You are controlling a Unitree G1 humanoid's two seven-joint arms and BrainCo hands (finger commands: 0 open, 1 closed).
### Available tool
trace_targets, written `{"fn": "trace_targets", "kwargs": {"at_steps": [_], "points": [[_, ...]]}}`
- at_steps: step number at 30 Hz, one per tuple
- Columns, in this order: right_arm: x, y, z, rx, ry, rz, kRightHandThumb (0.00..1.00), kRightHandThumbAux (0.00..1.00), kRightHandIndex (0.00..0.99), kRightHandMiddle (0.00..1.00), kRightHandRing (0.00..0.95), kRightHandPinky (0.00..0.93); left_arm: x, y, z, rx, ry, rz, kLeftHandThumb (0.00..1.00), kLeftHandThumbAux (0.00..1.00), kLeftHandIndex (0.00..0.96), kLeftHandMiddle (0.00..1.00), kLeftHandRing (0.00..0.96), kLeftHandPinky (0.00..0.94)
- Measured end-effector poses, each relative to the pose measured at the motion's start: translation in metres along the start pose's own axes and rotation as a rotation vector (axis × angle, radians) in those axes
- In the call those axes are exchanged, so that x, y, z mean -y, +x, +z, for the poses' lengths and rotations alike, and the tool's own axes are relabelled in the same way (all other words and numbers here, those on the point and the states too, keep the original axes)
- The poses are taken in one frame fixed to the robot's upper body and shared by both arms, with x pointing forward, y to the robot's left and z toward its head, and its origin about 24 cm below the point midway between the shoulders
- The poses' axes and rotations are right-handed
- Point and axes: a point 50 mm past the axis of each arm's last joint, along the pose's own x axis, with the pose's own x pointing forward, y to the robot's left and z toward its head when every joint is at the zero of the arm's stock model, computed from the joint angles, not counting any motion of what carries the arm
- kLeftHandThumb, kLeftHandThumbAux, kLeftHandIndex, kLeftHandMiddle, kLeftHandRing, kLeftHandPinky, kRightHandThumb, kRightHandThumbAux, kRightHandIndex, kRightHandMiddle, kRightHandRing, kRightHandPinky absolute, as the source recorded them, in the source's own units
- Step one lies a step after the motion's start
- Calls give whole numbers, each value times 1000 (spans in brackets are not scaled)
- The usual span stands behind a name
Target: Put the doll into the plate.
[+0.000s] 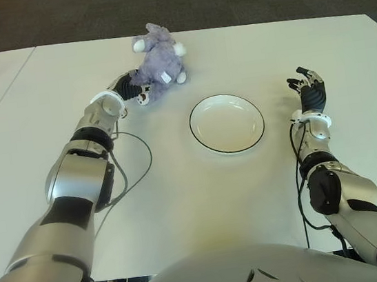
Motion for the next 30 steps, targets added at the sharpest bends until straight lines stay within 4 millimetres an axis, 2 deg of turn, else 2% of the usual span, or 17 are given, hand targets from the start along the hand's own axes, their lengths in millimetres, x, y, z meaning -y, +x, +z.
{"fn": "trace_targets", "kwargs": {"at_steps": [5, 6, 9, 10, 11, 13, 18, 25, 26, 27, 28, 29, 30], "points": [[0, 0, 0, 6, 2, -2, 1000, 656, 178, 178, 463, 233, 15, -2, -8, -40, 170, 34, 673, 400, 250, 164, 255, 352], [0, -1, 0, 6, 3, -2, 1000, 656, 176, 180, 463, 252, 16, -2, -8, -41, 197, 41, 718, 401, 282, 239, 279, 330], [-1, -1, -1, 5, 8, -2, 1000, 656, 175, 180, 463, 265, 18, -2, -7, -44, 298, 57, 746, 409, 325, 286, 297, 322], [-1, -1, -1, 4, 10, -1, 1000, 657, 174, 179, 463, 281, 18, -2, -7, -45, 327, 61, 733, 612, 401, 300, 303, 316], [-1, -1, -1, 4, 10, -1, 1000, 657, 174, 179, 464, 284, 18, -2, -7, -47, 357, 65, 731, 646, 414, 303, 304, 315], [-1, -1, -1, 4, 11, -2, 1000, 657, 172, 182, 463, 283, 18, -2, -7, -49, 425, 75, 730, 679, 427, 311, 307, 314], [-2, -1, -1, 4, 16, -3, 1000, 658, 169, 190, 463, 257, 18, -2, -8, -39, 556, 103, 730, 687, 429, 306, 307, 343], [-2, -2, -1, 4, 26, 11, 1000, 659, 169, 194, 462, 276, 19, -3, -9, -31, 623, 111, 732, 694, 427, 297, 315, 330], [-2, -2, -1, 4, 26, 13, 1000, 659, 171, 196, 462, 276, 19, -3, -9, -31, 628, 111, 732, 694, 426, 309, 331, 345], [-2, -2, -1, 4, 27, 15, 1000, 659, 179, 198, 462, 278, 19, -3, -8, -30, 631, 110, 890, 665, 434, 395, 453, 464], [-2, -2, -1, 4, 27, 16, 1000, 659, 181, 198, 462, 279, 19, -3, -8, -30, 636, 110, 929, 657, 436, 417, 483, 494], [-2, -2, -1, 4, 27, 17, 1000, 659, 184, 198, 462, 280, 20, -2, -7, -28, 641, 109, 937, 657, 405, 445, 493, 540], [-2, -2, -1, 4, 27, 18, 1000, 659, 184, 198, 462, 281, 20, -2, -6, -25, 648, 107, 939, 657, 400, 450, 495, 548]]}}
